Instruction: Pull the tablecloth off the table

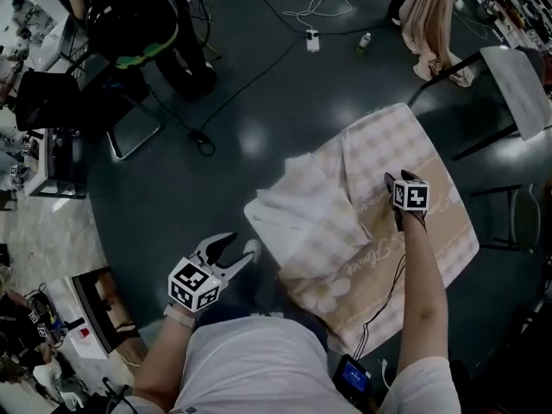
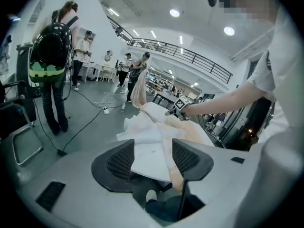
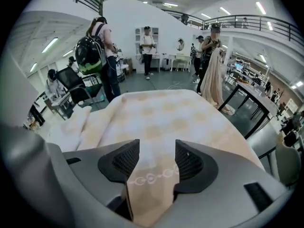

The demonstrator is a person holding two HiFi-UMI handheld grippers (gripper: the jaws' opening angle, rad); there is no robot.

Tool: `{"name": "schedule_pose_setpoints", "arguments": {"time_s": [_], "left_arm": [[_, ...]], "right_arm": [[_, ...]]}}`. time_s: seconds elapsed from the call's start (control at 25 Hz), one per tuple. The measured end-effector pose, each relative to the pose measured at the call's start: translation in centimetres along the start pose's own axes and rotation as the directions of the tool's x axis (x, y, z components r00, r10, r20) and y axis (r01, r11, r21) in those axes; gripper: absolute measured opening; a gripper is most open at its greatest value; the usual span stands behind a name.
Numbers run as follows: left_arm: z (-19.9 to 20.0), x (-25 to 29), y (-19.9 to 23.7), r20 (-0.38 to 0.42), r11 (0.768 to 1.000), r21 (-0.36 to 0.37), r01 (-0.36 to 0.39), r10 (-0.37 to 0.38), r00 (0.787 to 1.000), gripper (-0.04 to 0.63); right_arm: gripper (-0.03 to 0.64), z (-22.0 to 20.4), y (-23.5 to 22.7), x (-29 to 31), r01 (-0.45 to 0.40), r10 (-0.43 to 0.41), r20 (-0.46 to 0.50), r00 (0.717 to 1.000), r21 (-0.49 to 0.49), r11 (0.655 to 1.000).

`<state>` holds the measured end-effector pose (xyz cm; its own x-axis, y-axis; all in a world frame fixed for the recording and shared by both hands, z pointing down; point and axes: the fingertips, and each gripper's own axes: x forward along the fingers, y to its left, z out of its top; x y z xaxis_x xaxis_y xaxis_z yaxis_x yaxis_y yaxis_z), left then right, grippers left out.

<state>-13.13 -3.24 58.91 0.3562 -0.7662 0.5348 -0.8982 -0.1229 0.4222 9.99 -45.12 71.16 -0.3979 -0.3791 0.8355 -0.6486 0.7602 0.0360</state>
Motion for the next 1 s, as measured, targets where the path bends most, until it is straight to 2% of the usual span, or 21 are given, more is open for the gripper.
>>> {"name": "schedule_pose_setpoints", "arguments": {"time_s": [0.24,0.4,0.56,0.76,0.88,1.0], "left_arm": [[-1.6,-1.2,-0.2,-0.015,0.998,-0.033,-0.05,0.049,0.999,0.229],[-2.5,-1.4,-0.6,-0.033,0.998,-0.04,-0.057,0.055,0.998,0.229],[-2.6,-0.9,-0.7,-0.043,0.998,-0.039,-0.052,0.05,0.998,0.229],[-1.8,-0.4,-1.4,-0.049,1.0,-0.015,-0.025,0.024,0.999,0.229],[-1.8,-0.2,-1.6,-0.053,1.0,-0.004,-0.013,0.013,0.999,0.229],[-1.8,0.0,-1.6,-0.054,1.0,0.004,0.001,-0.001,0.999,0.229]], "right_arm": [[0.206,-1.3,-0.2,2.7,-0.01,0.005,-0.094,0.996,-0.053,0.999],[0.202,-1.7,-0.1,3.1,-0.046,0.046,-0.095,0.994,0.004,0.999],[0.147,-2.1,0.2,3.2,-0.032,0.037,-0.098,0.994,0.056,0.998],[0.046,-2.9,0.7,2.3,0.025,-0.023,-0.112,0.993,0.023,0.999],[0.032,-4.0,1.1,1.8,0.047,-0.049,-0.131,0.99,-0.017,0.999],[0.029,-5.1,1.7,1.3,0.061,-0.062,-0.143,0.988,-0.013,0.998]]}}
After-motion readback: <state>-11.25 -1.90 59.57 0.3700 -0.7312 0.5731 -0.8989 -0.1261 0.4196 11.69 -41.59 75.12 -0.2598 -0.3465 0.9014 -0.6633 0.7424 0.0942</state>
